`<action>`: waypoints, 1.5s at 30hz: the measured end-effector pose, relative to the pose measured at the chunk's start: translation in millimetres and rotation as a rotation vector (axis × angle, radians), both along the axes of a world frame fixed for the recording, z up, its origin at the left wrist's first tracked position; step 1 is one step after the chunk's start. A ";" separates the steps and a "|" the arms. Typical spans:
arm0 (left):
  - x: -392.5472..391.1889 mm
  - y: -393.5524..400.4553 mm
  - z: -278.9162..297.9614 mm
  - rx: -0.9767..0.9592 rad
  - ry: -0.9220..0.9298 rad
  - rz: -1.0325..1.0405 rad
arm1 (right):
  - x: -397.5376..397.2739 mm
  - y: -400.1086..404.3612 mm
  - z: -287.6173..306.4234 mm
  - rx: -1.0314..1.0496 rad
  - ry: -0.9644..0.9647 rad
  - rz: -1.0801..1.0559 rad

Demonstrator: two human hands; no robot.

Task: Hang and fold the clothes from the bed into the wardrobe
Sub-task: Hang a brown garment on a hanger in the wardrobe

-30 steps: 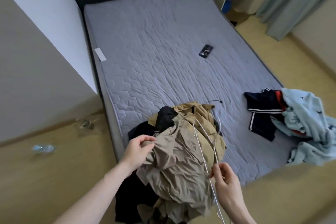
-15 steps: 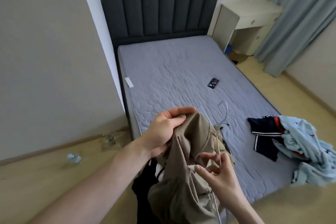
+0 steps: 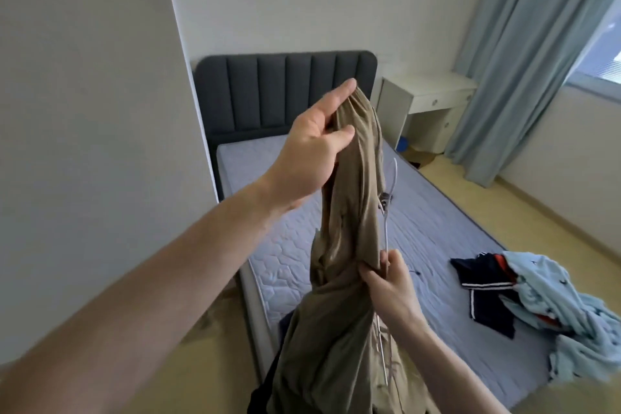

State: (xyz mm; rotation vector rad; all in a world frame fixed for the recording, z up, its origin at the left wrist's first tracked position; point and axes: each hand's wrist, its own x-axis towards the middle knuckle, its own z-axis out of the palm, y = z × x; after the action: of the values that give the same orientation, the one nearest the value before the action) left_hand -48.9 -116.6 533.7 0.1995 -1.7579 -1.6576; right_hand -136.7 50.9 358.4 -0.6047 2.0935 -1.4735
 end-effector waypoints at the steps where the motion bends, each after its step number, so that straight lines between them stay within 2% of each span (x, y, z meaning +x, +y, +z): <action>1: 2.8 -12.5 2.8 -0.139 -0.056 0.062 | -4.7 -2.9 7.9 -0.056 -0.052 0.001; 4: 10.3 -61.2 -9.8 -0.379 -0.313 0.208 | -13.6 -11.1 36.4 -0.246 -0.232 -0.032; 8: 28.8 -109.5 -67.9 -0.386 -0.822 0.184 | -20.8 -21.7 73.5 -0.409 -0.392 -0.067; 10: 42.1 -109.0 -111.8 -0.380 -0.998 0.153 | -20.8 -27.5 85.1 -0.442 -0.444 -0.045; 13: 57.3 -80.3 -179.4 -0.264 -1.104 0.108 | -18.8 -37.1 94.1 -0.475 -0.509 -0.025; 16: 64.1 -37.0 -242.4 -0.198 -1.194 -0.117 | -13.8 -45.2 98.4 -0.462 -0.559 -0.002; 18: 70.7 -6.6 -273.4 -0.004 -1.253 -0.236 | -9.2 -49.5 100.6 -0.442 -0.568 0.039; 19: 73.0 5.3 -283.1 0.164 -1.246 -0.266 | -6.9 -51.0 101.3 -0.439 -0.564 0.062; 21: 68.8 19.2 -298.2 0.475 -1.119 -0.285 | -2.7 -53.2 102.7 -0.425 -0.545 0.099; 23: 60.9 21.3 -300.1 0.760 -0.950 -0.172 | 0.7 -53.6 105.3 -0.409 -0.532 0.131; 25: 52.1 14.9 -296.1 0.883 -0.771 -0.106 | 2.0 -52.9 108.6 -0.425 -0.555 0.157; 28: 44.5 2.9 -278.2 0.921 -0.608 -0.138 | 1.2 -52.6 115.9 -0.436 -0.593 0.194; 34: 40.2 -4.8 -255.5 0.819 -0.609 -0.212 | 0.7 -46.9 124.5 -0.422 -0.722 0.288; 36: 44.5 -1.5 -255.7 0.845 -0.660 -0.239 | 0.9 -44.8 124.2 -0.415 -0.755 0.309; 39: 44.6 11.0 -264.7 0.868 -0.830 -0.284 | 7.2 -45.1 123.0 -0.392 -0.787 0.372; 42: 39.1 21.8 -266.8 0.943 -0.852 -0.222 | 12.1 -43.4 122.6 -0.372 -0.794 0.417; 44: 43.4 21.2 -259.8 0.839 -0.887 -0.223 | 7.7 -38.3 122.2 -0.375 -0.785 0.406; 45: 48.6 18.0 -255.6 0.725 -0.916 -0.226 | 2.9 -34.7 121.3 -0.376 -0.779 0.395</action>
State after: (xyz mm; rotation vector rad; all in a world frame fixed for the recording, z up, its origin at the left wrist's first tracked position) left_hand -0.2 -98.7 278.1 1.2986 -1.6868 -2.5675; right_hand -133.8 16.2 479.7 -0.4372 1.0523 -1.5373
